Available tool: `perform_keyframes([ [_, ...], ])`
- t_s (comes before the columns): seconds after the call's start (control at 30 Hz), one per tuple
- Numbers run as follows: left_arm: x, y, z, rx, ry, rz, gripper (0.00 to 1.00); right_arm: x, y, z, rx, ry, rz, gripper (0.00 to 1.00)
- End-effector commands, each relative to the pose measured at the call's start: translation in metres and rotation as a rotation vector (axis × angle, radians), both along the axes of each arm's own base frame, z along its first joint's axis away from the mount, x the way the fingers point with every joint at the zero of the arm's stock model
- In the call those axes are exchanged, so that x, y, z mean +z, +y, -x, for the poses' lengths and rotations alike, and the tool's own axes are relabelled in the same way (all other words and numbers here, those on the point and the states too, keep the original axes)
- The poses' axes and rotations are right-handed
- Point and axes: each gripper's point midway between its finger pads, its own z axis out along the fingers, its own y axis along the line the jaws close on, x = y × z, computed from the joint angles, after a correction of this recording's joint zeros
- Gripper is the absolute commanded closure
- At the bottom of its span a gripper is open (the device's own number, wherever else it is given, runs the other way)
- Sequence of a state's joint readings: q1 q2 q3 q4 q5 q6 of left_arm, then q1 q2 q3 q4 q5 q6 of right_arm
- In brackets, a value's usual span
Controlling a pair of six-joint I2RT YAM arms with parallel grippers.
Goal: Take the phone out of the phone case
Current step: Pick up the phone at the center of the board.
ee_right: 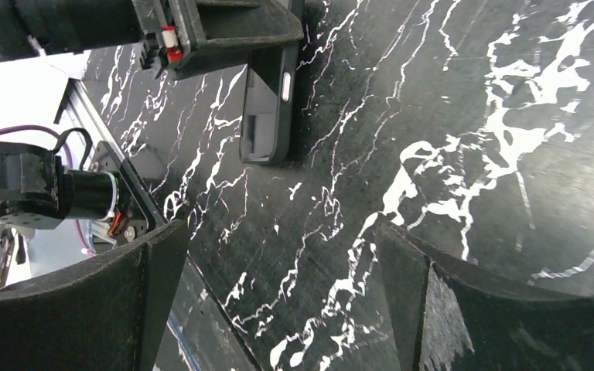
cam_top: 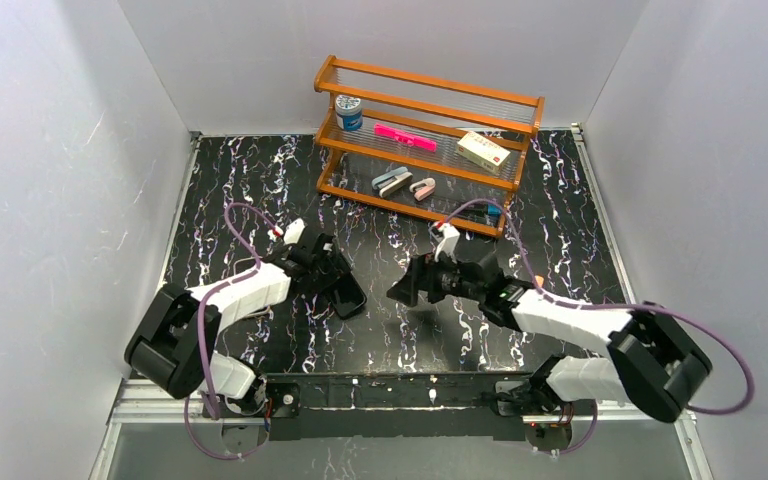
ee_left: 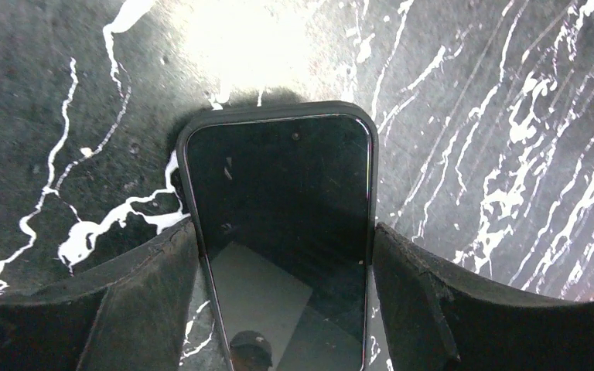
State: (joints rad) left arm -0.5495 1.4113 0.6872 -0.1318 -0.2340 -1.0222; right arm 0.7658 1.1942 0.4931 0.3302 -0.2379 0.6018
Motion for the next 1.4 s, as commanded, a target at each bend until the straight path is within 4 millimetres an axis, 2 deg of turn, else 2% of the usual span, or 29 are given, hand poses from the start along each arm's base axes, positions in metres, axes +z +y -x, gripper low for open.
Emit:
perform_keyframes([
  [0.0, 0.018, -0.019, 0.003, -0.059, -0.056, 0.120, 1.00, 0.033, 0.036, -0.023, -0.036, -0.076, -0.129, 0.01],
  [0.1, 0.022, -0.026, 0.006, -0.082, -0.075, 0.173, 1.00, 0.015, 0.047, -0.028, -0.036, -0.029, -0.116, 0.02],
  [0.2, 0.035, -0.039, 0.004, -0.109, -0.117, 0.253, 1.00, 0.005, 0.060, -0.031, -0.014, 0.011, -0.127, 0.03],
  [0.37, 0.051, -0.049, 0.004, -0.126, -0.151, 0.330, 1.00, 0.003, 0.087, -0.035, 0.054, 0.054, -0.153, 0.09],
  [0.57, 0.067, -0.049, -0.001, -0.126, -0.205, 0.341, 1.00, -0.004, 0.104, -0.027, 0.121, 0.099, -0.170, 0.21],
  [0.73, 0.080, -0.049, -0.003, -0.134, -0.254, 0.359, 0.97, -0.012, 0.108, -0.020, 0.150, 0.135, -0.180, 0.39],
  [0.87, 0.089, -0.049, -0.003, -0.156, -0.299, 0.362, 0.91, -0.004, 0.109, -0.017, 0.172, 0.123, -0.198, 0.63],
  [0.9, 0.092, -0.049, -0.004, -0.166, -0.312, 0.362, 0.87, -0.001, 0.109, -0.017, 0.177, 0.111, -0.208, 0.70],
  [1.03, 0.104, -0.049, -0.005, -0.210, -0.370, 0.349, 0.55, 0.013, 0.108, -0.018, 0.192, 0.091, -0.247, 0.94],
  [1.07, 0.109, -0.050, -0.006, -0.225, -0.394, 0.346, 0.50, 0.016, 0.106, -0.019, 0.194, 0.091, -0.261, 0.99],
  [1.17, 0.125, -0.051, -0.007, -0.279, -0.461, 0.327, 0.21, 0.024, 0.093, -0.023, 0.182, 0.103, -0.317, 0.99],
  [1.27, 0.141, -0.045, -0.008, -0.295, -0.512, 0.289, 0.12, 0.037, 0.075, -0.031, 0.157, 0.111, -0.384, 0.99],
  [1.3, 0.147, -0.042, -0.007, -0.297, -0.536, 0.278, 0.04, 0.040, 0.069, -0.034, 0.148, 0.109, -0.403, 0.99],
  [1.37, 0.155, -0.039, -0.007, -0.305, -0.582, 0.269, 0.02, 0.050, 0.054, -0.038, 0.128, 0.105, -0.445, 0.99],
])
